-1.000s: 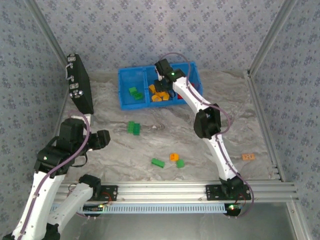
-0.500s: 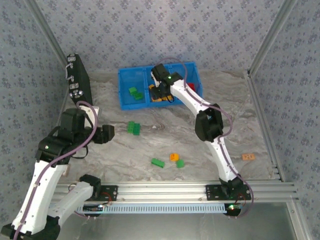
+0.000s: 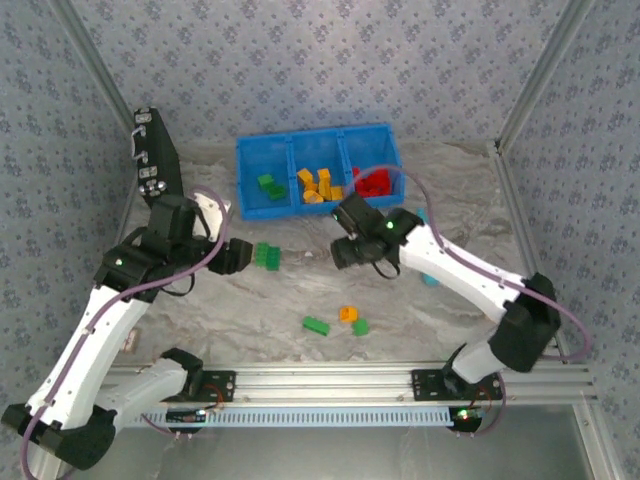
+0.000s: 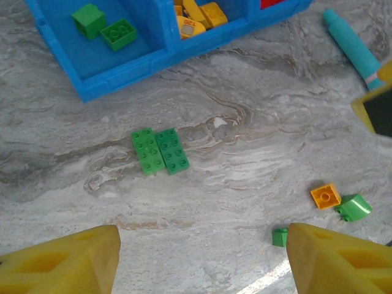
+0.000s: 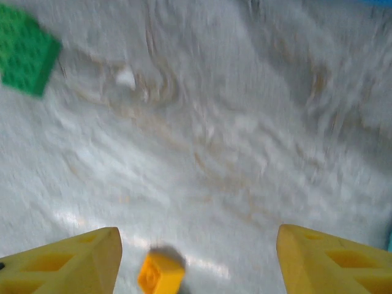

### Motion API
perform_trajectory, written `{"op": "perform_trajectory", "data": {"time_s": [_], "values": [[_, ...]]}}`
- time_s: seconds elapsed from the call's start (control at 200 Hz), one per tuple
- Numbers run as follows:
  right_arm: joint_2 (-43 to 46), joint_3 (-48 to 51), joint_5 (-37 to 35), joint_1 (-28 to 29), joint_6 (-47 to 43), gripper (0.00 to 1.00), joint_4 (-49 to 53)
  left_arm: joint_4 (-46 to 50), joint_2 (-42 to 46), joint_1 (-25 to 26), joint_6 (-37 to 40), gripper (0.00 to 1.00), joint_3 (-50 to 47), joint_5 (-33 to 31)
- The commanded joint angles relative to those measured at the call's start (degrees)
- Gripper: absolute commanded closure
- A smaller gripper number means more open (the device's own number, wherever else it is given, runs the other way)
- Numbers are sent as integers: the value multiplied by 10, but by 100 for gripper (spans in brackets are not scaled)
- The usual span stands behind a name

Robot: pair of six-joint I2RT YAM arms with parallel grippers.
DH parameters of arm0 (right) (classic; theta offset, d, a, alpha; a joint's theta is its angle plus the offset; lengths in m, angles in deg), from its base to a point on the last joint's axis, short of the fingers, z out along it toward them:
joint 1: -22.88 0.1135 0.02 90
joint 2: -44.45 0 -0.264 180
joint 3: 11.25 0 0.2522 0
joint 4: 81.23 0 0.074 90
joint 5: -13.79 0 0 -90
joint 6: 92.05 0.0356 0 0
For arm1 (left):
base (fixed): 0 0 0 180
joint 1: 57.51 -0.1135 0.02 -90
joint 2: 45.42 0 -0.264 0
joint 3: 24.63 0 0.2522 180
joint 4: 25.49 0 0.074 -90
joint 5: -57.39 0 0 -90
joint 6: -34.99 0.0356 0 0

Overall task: Sort the legos into containers by color
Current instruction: Pick up the lego from the bottom-center of the table.

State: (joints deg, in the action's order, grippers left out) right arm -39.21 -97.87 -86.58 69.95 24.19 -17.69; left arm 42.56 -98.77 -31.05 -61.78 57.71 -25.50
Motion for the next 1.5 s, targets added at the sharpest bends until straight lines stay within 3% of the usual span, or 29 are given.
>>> {"op": "perform_trajectory", "data": {"time_s": [0.0, 0.215, 0.38, 0.955, 1.494], "values": [[50, 81, -8, 52, 147, 28, 17, -17, -1, 15, 24, 28, 18, 14], [85, 178, -25, 148, 266, 25, -6, -13, -8, 50, 35, 28, 22, 7], [81, 213, -36, 179, 304, 25, -16, -7, -4, 61, 35, 28, 22, 2], [23, 272, -6, 174, 289, 33, -80, -3, 3, 60, 15, 27, 22, -19], [-25, 281, 32, 153, 260, 58, -111, 0, -19, 61, 18, 27, 29, -32]]}}
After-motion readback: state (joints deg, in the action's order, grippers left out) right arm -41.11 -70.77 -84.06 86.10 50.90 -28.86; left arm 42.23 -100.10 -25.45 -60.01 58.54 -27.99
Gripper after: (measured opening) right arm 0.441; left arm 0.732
